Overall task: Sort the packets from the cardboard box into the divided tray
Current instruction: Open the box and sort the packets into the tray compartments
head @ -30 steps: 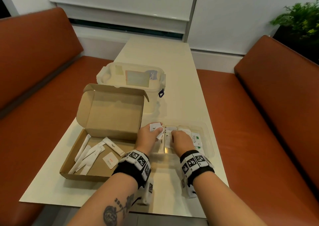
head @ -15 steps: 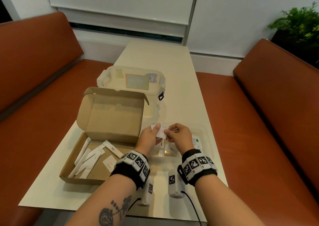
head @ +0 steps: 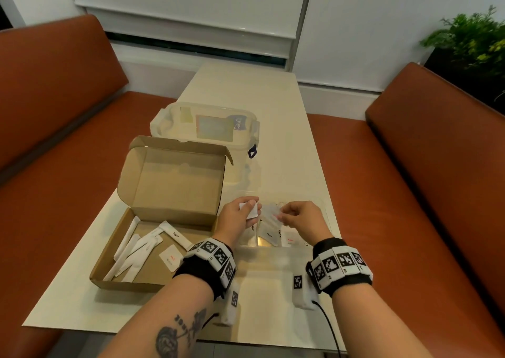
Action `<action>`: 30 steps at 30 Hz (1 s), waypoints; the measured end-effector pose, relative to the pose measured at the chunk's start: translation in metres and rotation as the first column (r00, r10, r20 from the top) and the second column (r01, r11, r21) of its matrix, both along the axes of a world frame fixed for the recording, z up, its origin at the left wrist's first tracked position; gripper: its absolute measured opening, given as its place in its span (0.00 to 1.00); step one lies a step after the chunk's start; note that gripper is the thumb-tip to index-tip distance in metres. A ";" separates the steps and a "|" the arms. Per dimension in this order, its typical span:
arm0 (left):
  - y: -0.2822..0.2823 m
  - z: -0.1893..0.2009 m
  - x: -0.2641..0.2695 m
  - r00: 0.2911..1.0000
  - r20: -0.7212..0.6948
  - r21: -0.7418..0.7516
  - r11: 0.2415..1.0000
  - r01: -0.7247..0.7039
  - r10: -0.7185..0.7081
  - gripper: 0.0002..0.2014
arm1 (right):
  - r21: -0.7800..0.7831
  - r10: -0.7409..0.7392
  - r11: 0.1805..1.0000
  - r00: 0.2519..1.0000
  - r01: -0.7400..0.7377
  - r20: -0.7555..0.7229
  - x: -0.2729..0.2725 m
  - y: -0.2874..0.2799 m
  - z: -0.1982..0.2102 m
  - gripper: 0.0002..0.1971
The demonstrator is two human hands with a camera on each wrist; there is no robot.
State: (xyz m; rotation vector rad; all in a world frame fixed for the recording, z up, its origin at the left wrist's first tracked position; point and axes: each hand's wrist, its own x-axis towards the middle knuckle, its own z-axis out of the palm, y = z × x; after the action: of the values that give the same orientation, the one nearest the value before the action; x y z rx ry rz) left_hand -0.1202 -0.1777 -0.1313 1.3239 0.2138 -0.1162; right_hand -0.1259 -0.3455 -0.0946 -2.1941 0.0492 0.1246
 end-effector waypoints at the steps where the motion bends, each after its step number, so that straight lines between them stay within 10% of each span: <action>1: 0.000 0.000 0.000 1.000 -0.016 -0.005 1.000 0.003 -0.003 0.09 | -0.091 0.012 0.996 1.000 -0.012 0.000 0.000 -0.008 0.000 0.04; 11: 0.001 0.002 0.000 0.999 -0.041 -0.018 1.000 -0.005 0.004 0.10 | -0.486 0.062 0.867 0.990 -0.115 -0.124 -0.003 -0.022 -0.023 0.05; 26: -0.002 0.010 -0.007 0.995 -0.040 0.055 0.994 0.095 -0.093 0.13 | -0.520 0.026 0.853 0.999 -0.040 -0.035 -0.004 -0.009 -0.030 0.15; 30: -0.004 0.018 -0.012 0.990 -0.019 0.082 0.987 0.140 -0.139 0.16 | -0.291 -0.047 0.954 0.994 0.075 0.103 -0.004 0.005 -0.021 0.05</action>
State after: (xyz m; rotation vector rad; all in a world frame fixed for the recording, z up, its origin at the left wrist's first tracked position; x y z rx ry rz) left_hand -0.1327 -0.1815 -0.1135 1.4212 0.1383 -0.2363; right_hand -0.1297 -0.3410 -0.1151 -2.4910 0.0870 -0.0241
